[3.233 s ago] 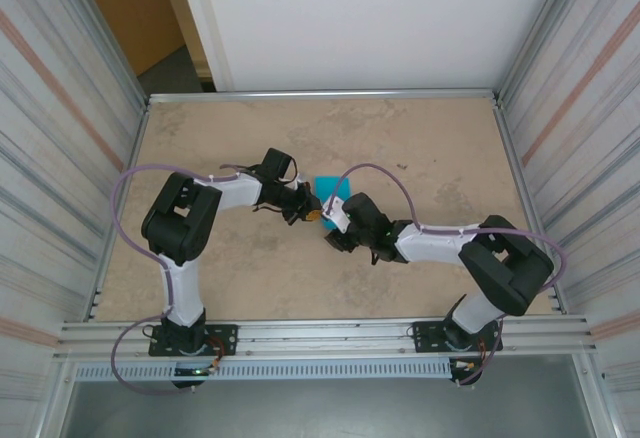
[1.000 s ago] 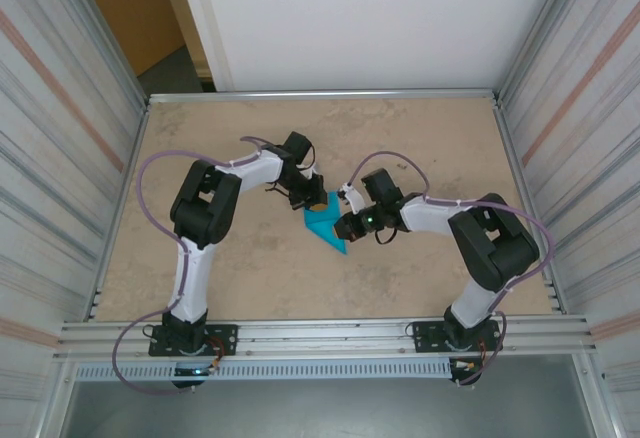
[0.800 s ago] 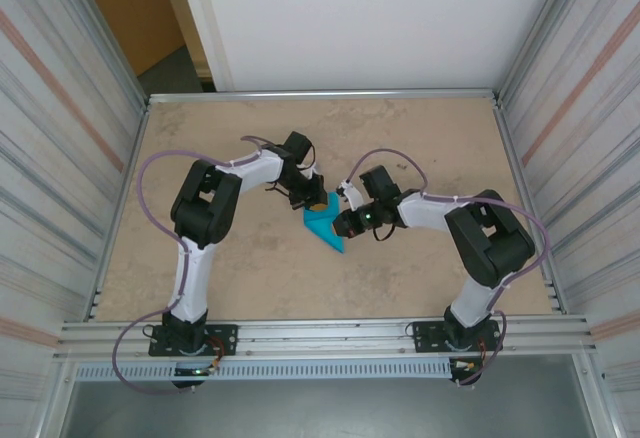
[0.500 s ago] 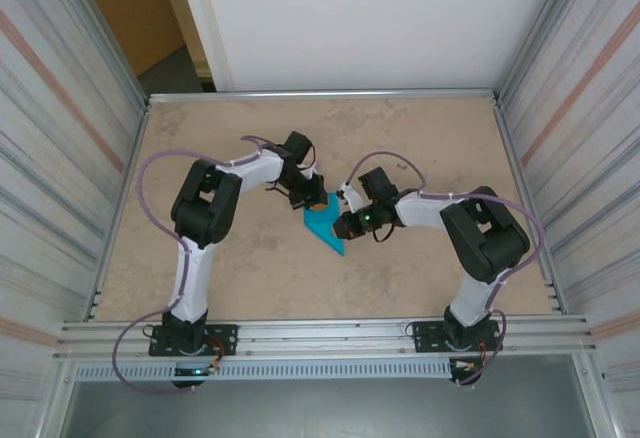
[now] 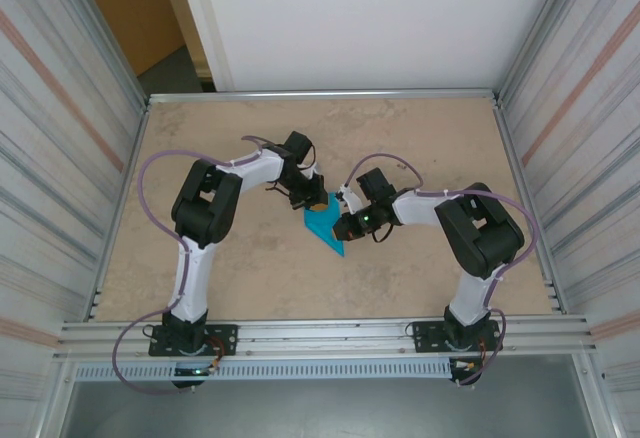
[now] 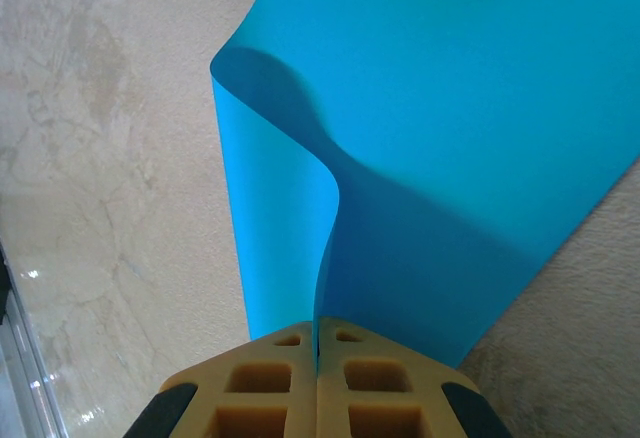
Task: Fold a paper plane with a square sheet of paper (pick it up from the middle)
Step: Third fold the triangle at the center of the table.
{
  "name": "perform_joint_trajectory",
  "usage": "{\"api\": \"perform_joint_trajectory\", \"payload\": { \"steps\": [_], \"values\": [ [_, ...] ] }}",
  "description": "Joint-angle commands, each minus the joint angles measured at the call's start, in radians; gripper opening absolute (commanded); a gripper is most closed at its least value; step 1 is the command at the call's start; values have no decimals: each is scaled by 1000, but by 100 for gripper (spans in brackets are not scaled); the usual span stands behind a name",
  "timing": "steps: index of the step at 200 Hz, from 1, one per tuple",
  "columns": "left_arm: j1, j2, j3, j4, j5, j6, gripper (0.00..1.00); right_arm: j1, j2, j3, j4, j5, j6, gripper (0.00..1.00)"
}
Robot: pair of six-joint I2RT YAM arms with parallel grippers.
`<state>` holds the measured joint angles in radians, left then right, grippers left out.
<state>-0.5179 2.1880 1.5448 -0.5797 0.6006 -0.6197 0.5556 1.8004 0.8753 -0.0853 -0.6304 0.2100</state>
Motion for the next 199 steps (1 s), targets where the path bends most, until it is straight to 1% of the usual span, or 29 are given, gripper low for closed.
{"api": "perform_joint_trajectory", "payload": {
  "steps": [1, 34, 58, 71, 94, 113, 137, 163, 173, 199],
  "values": [
    [-6, 29, 13, -38, -5, 22, 7, -3, 19, 34, -28, -20, 20, 0],
    [-5, 14, 24, -38, 4, 22, 8, -3, 29, 39, -32, -29, 20, 0],
    [1, -37, 26, -24, 16, 17, 12, -3, 35, 39, -37, -28, 20, 0],
    [7, -74, 5, -5, 16, 5, 16, -5, 35, 39, -39, -28, 19, 0],
    [19, -126, -49, 25, 8, -12, 17, -5, 35, 40, -39, -31, 19, 0],
    [25, -125, -75, 10, -16, -7, 16, -5, 37, 41, -37, -34, 19, 0],
    [27, -113, -90, 1, -19, -4, 12, -5, 34, 43, -37, -40, 18, 0],
    [26, -99, -87, -15, -19, 3, 9, -6, 32, 47, -36, -43, 16, 0],
    [24, -68, -88, -17, -20, 6, 8, -5, 33, 48, -36, -45, 15, 0],
    [18, -54, -78, -34, -22, 16, 7, -5, 35, 48, -34, -42, 15, 0]
  ]
}}
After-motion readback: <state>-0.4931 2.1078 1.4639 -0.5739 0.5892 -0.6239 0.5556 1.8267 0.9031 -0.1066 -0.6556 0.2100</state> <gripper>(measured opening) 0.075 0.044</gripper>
